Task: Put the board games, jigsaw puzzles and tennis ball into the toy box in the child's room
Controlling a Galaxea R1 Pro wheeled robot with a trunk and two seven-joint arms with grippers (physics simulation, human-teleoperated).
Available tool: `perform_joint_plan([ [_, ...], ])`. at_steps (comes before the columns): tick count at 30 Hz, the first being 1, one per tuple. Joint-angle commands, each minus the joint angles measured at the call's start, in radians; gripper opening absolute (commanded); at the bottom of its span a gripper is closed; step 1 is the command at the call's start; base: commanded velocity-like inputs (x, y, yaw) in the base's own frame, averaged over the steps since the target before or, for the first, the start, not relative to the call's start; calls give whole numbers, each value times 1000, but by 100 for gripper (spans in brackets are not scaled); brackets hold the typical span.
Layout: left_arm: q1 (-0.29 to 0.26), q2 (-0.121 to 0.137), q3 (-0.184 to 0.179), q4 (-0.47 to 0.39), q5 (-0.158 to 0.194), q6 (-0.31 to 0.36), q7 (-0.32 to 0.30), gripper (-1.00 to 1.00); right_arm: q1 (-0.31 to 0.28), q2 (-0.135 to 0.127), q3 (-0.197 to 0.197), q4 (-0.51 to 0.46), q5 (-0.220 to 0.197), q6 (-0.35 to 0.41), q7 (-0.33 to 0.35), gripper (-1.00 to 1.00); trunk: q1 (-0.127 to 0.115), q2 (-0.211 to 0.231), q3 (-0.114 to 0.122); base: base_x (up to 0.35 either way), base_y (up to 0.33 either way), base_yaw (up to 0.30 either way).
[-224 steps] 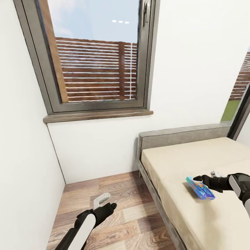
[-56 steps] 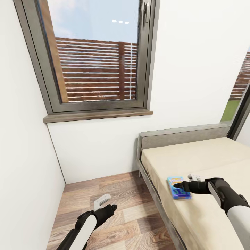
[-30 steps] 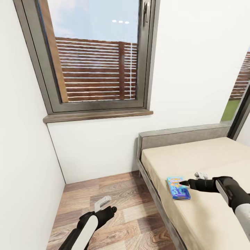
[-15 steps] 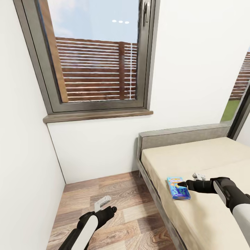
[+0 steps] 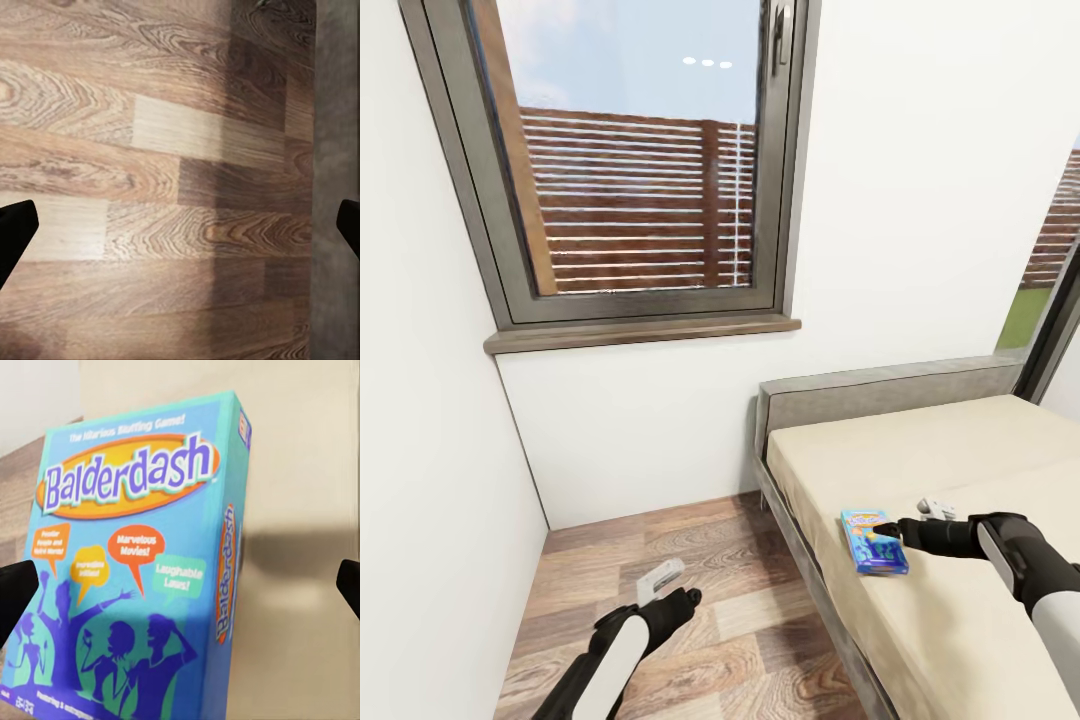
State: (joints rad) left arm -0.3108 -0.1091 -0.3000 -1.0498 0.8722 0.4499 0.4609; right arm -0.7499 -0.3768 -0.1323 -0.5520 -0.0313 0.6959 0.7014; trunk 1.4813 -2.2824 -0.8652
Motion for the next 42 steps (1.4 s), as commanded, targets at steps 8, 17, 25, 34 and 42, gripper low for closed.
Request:
perform_joint_plan([
  [8, -3, -4, -1, 2, 10, -5, 7, 100, 3, -1, -10, -12, -4, 8, 8, 100, 0, 0, -1, 0, 0, 0],
  [17, -3, -1, -6, 1, 7, -6, -23, 100, 7, -5, -11, -30, -5, 7, 10, 100, 0, 0, -1, 0, 0, 0],
  [25, -3, 2, -12, 2, -3, -7, -93, 100, 20, -14, -12, -69, -5, 13, 9, 100, 0, 0, -1, 0, 0, 0],
  [34, -2, 3, -12, 5, -6, -7, -98, 100, 22, -20, -12, -71, -5, 24, 9, 100, 0, 0, -1, 0, 0, 0],
  [42, -2, 3, -11, 8, -7, -7, -99, 100, 89, -20, -13, -184, -6, 36, 10, 100, 0, 0, -1, 0, 0, 0],
])
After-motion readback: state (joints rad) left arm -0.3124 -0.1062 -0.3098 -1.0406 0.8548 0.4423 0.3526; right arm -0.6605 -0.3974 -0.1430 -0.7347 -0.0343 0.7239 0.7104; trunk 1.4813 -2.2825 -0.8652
